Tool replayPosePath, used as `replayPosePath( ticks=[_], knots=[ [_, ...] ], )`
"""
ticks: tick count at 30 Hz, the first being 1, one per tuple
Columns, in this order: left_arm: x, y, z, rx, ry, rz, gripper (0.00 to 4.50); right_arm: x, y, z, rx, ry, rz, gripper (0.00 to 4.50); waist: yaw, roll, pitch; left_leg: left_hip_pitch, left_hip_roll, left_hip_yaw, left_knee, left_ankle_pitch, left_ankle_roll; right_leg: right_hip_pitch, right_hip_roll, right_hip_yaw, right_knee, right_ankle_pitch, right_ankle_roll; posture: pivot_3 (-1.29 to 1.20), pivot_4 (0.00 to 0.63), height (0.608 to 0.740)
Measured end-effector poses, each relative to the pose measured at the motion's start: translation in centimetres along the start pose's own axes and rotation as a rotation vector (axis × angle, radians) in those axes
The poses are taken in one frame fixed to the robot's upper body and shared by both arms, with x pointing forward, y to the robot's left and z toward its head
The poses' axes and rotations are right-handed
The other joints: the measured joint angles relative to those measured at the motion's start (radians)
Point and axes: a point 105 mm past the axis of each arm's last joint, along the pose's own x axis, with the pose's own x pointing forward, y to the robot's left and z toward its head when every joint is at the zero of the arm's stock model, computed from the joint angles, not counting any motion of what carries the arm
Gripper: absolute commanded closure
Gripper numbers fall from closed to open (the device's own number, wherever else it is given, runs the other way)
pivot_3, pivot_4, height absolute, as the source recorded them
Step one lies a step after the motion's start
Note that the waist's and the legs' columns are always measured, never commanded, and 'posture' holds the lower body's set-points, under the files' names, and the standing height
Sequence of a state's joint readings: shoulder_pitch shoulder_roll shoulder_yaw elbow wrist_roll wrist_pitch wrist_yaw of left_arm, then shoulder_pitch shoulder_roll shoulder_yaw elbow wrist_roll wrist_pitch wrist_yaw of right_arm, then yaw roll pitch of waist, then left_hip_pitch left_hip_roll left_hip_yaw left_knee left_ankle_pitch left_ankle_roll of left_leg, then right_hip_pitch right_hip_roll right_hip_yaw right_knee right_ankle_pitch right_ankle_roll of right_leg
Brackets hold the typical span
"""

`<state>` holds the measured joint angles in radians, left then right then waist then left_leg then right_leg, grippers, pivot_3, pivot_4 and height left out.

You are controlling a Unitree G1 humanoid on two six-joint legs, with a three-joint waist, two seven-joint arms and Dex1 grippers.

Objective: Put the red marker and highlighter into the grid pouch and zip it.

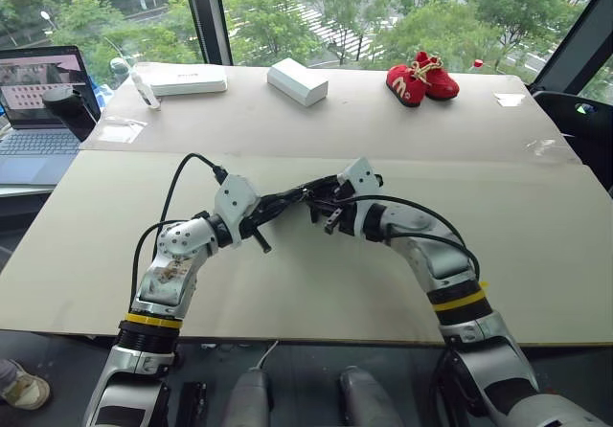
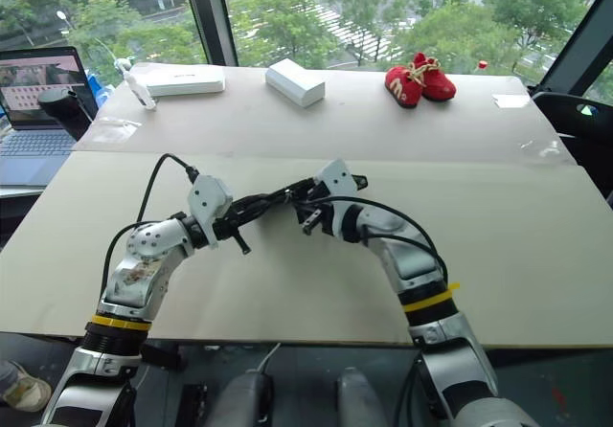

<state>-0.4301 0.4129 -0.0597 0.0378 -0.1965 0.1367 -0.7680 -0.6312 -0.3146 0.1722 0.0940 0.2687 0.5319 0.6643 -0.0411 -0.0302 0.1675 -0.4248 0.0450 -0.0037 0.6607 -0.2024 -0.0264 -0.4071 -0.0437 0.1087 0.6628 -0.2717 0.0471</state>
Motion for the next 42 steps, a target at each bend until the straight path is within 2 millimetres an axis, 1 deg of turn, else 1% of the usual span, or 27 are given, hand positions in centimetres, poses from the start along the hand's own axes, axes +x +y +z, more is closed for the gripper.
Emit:
replayPosePath(
  ticks=[1, 3, 5, 8, 9, 11, 13, 17, 19, 20, 23, 24, 27, 30, 33, 34, 35, 36, 37, 38, 40, 42],
  knots=[
    [0.0, 0.0, 0.0, 0.000, 0.000, -0.001, 4.50, -0.5, -0.4, -0.2, -0.009, 0.005, -0.012, 4.47, 0.001, 0.000, 0.000, 0.000, 0.000, 0.000, 0.000, 0.000, 0.000, 0.000, 0.000, 0.000, 0.000, 0.000, 0.000, 0.00, 0.150, 0.729],
    [0.0, 0.0, -0.1, -0.001, 0.001, -0.001, 4.50, -1.9, -1.9, -0.8, -0.021, 0.031, -0.064, 4.47, 0.002, 0.000, 0.000, 0.000, 0.000, 0.000, 0.000, 0.000, 0.000, 0.000, 0.000, 0.000, 0.000, 0.000, 0.000, 0.00, 0.150, 0.729],
    [0.0, -0.1, -0.1, -0.003, 0.002, -0.001, 4.50, -3.4, -3.8, -1.1, -0.029, 0.050, -0.128, 4.47, 0.001, 0.000, 0.000, 0.000, 0.000, 0.000, 0.000, 0.000, 0.000, 0.000, 0.000, 0.000, -0.001, 0.000, 0.000, 0.00, 0.150, 0.729],
    [-0.1, -0.1, -0.1, -0.002, 0.002, -0.001, 4.50, -6.1, -7.1, -1.4, -0.041, 0.081, -0.246, 4.47, 0.001, 0.000, 0.000, 0.000, 0.000, 0.000, 0.000, 0.000, 0.000, 0.000, 0.000, 0.000, -0.001, 0.000, 0.000, 0.00, 0.150, 0.729],
    [-0.1, -0.1, -0.1, -0.002, 0.003, -0.001, 4.50, -6.8, -7.8, -1.6, -0.042, 0.090, -0.274, 4.47, 0.000, 0.000, 0.000, 0.000, 0.000, 0.000, 0.000, 0.000, 0.000, 0.000, 0.000, 0.000, -0.001, 0.000, 0.000, 0.00, 0.150, 0.729],
    [-0.1, -0.1, -0.1, -0.001, 0.003, -0.007, 4.50, -7.6, -8.6, -1.8, -0.051, 0.104, -0.297, 4.47, -0.002, 0.000, 0.000, 0.000, 0.000, 0.000, 0.000, 0.000, 0.000, 0.000, 0.000, 0.000, -0.001, 0.000, 0.000, 0.00, 0.150, 0.729],
    [0.0, -0.2, -0.1, -0.001, 0.003, -0.011, 4.50, -7.6, -8.7, -1.9, -0.054, 0.103, -0.297, 4.47, -0.008, 0.000, 0.000, 0.000, 0.000, 0.001, -0.001, 0.000, 0.000, 0.000, 0.001, 0.001, -0.001, 0.000, 0.000, 0.00, 0.150, 0.729],
    [0.0, -0.2, -0.1, -0.001, 0.002, -0.011, 4.50, -7.5, -8.5, -2.0, -0.051, 0.101, -0.290, 4.47, -0.004, 0.000, 0.000, 0.000, 0.000, 0.001, -0.001, 0.000, 0.000, 0.000, 0.000, 0.001, -0.002, 0.000, 0.000, 0.00, 0.150, 0.729],
    [-0.1, -0.2, -0.2, -0.002, 0.003, -0.009, 4.50, -7.3, -8.1, -2.4, -0.039, 0.099, -0.282, 3.85, -0.003, 0.000, 0.000, 0.000, 0.000, 0.001, -0.001, 0.000, 0.000, 0.000, 0.000, 0.001, -0.002, 0.000, 0.000, 0.00, 0.150, 0.729],
    [-0.1, -0.2, -0.2, -0.002, 0.002, -0.009, 4.50, -7.1, -7.8, -2.6, -0.028, 0.095, -0.268, 3.70, -0.002, 0.000, 0.000, 0.000, 0.000, 0.001, -0.001, 0.000, 0.000, 0.000, 0.000, 0.001, -0.002, 0.000, 0.000, 0.00, 0.150, 0.729],
    [-0.1, -0.2, -0.1, 0.000, 0.000, -0.009, 4.50, -6.8, -6.3, -2.6, -0.018, 0.074, -0.197, 2.57, 0.000, 0.000, 0.000, 0.000, 0.000, 0.001, -0.001, 0.000, 0.000, 0.000, 0.000, 0.001, -0.002, 0.000, 0.000, 0.00, 0.150, 0.729],
    [-0.1, -0.2, -0.1, 0.000, 0.000, -0.009, 4.50, -6.8, -6.0, -2.4, -0.022, 0.073, -0.183, 2.29, 0.000, 0.000, 0.000, 0.000, 0.000, 0.001, -0.001, 0.000, 0.000, 0.000, 0.000, 0.001, -0.002, 0.000, 0.000, 0.00, 0.150, 0.729],
    [0.0, -0.3, -0.1, -0.003, -0.006, -0.012, 4.50, -7.2, -6.0, -1.9, -0.008, 0.073, -0.181, 1.25, 0.001, 0.000, 0.000, 0.000, 0.000, 0.000, -0.001, 0.000, 0.000, 0.000, 0.000, 0.001, -0.002, 0.000, 0.000, 0.00, 0.150, 0.729],
    [0.0, -0.3, -0.2, -0.001, -0.013, -0.017, 4.50, -8.3, -6.8, -1.8, 0.018, 0.089, -0.201, 1.25, 0.003, 0.000, 0.000, 0.000, 0.000, 0.001, -0.001, 0.000, 0.000, 0.000, 0.000, 0.001, -0.002, 0.000, 0.000, 0.00, 0.150, 0.729],
    [0.2, -0.6, -0.2, -0.002, -0.026, -0.031, 4.50, -10.3, -8.2, -1.4, 0.007, 0.105, -0.252, 1.25, 0.005, 0.000, 0.000, 0.000, -0.001, 0.001, -0.001, 0.000, 0.000, 0.001, 0.000, 0.001, -0.003, 0.000, 0.000, 0.00, 0.150, 0.729],
    [0.3, -0.7, -0.1, -0.001, -0.037, -0.040, 4.09, -11.2, -8.8, -1.2, 0.011, 0.104, -0.272, 1.22, 0.006, 0.000, 0.000, 0.000, -0.001, 0.001, -0.001, 0.000, 0.000, 0.001, -0.001, 0.001, -0.003, 0.000, 0.000, 0.00, 0.150, 0.729],
    [0.4, -1.0, -0.2, 0.000, -0.045, -0.062, 3.67, -12.7, -9.2, -0.9, 0.025, 0.103, -0.278, 1.21, 0.009, 0.000, 0.000, 0.000, -0.001, 0.001, -0.001, 0.000, 0.000, 0.001, 0.000, 0.001, -0.004, 0.000, 0.000, 0.00, 0.150, 0.729],
    [0.5, -1.4, -0.2, 0.001, -0.053, -0.094, 3.51, -13.9, -8.8, -0.9, 0.038, 0.112, -0.251, 1.21, 0.015, 0.000, 0.000, -0.001, -0.001, 0.000, -0.001, 0.000, 0.000, 0.002, 0.000, 0.000, -0.005, 0.000, 0.000, 0.00, 0.150, 0.729],
    [0.5, -1.8, -0.2, 0.001, -0.062, -0.130, 3.18, -15.1, -7.9, -1.2, 0.059, 0.128, -0.204, 1.21, 0.019, 0.000, 0.000, 0.000, 0.000, 0.000, -0.002, -0.001, 0.001, 0.002, 0.000, 0.000, -0.006, 0.000, 0.000, 0.00, 0.150, 0.729],
    [0.5, -2.3, -0.4, 0.010, -0.067, -0.166, 2.78, -16.1, -6.6, -1.7, 0.085, 0.154, -0.136, 1.21, 0.023, 0.000, 0.000, 0.000, 0.000, 0.000, -0.002, -0.001, 0.002, 0.003, 0.000, 0.000, -0.007, 0.000, 0.000, 0.00, 0.150, 0.729],
    [0.5, -2.9, -0.9, 0.010, -0.057, -0.216, 2.09, -16.9, -4.2, -2.5, 0.139, 0.181, -0.026, 1.21, 0.021, 0.000, 0.000, 0.000, 0.000, 0.001, -0.001, -0.002, 0.002, 0.003, 0.000, 0.001, -0.008, 0.000, 0.000, 0.00, 0.150, 0.729],
    [0.5, -3.2, -1.1, 0.016, -0.060, -0.239, 1.32, -17.1, -2.9, -3.1, 0.167, 0.197, 0.025, 1.21, 0.011, 0.000, 0.000, 0.001, 0.000, 0.002, -0.001, -0.002, 0.002, 0.003, 0.000, 0.002, -0.007, 0.000, 0.001, 0.00, 0.150, 0.729]
  ],
)
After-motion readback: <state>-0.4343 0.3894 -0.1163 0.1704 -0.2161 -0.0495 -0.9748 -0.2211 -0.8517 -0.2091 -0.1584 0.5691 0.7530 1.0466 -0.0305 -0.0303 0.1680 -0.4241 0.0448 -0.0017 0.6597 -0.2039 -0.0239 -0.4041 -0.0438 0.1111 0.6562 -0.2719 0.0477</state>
